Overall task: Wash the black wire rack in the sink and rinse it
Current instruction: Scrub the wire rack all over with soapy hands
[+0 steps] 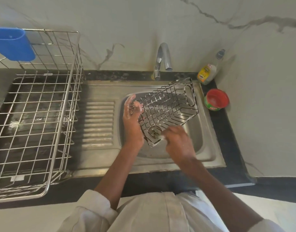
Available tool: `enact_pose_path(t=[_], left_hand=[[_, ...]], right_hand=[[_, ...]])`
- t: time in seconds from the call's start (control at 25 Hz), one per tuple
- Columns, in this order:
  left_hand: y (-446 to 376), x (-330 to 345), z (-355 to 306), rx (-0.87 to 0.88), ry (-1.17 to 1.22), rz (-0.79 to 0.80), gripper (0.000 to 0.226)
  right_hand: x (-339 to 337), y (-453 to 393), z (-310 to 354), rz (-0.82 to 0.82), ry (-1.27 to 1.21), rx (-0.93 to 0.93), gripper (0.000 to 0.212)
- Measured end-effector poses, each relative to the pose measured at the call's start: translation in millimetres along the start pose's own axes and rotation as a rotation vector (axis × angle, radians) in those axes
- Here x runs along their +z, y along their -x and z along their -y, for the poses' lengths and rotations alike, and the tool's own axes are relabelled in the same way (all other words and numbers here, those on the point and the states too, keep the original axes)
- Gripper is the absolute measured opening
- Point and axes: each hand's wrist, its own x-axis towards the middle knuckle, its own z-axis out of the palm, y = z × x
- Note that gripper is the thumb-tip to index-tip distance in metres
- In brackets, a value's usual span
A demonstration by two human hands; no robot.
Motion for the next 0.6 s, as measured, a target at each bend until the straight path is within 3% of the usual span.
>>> enact_pose_path(t=[0.12, 0.32, 0.48, 0.6], left_hand=[[2, 12, -9, 0.056, -0.062, -0.038, 0.075], [4, 28, -16, 0.101, -0.09, -0.057, 0.089], [-2, 29, -15, 0.099, -0.077, -0.049, 0.068], [-2, 33, -14, 0.11, -0.102, -0.06, 0.071]], right_hand=[[-8, -20, -31, -0.059, 0.033, 0.107, 0.046], [-5, -24, -35, 0.057, 0.061, -0.2, 0.043], [-27, -58, -104, -0.042, 0.203, 0.066, 0.04], [-8, -60, -103, -0.017, 0.105, 0.053, 0.043]])
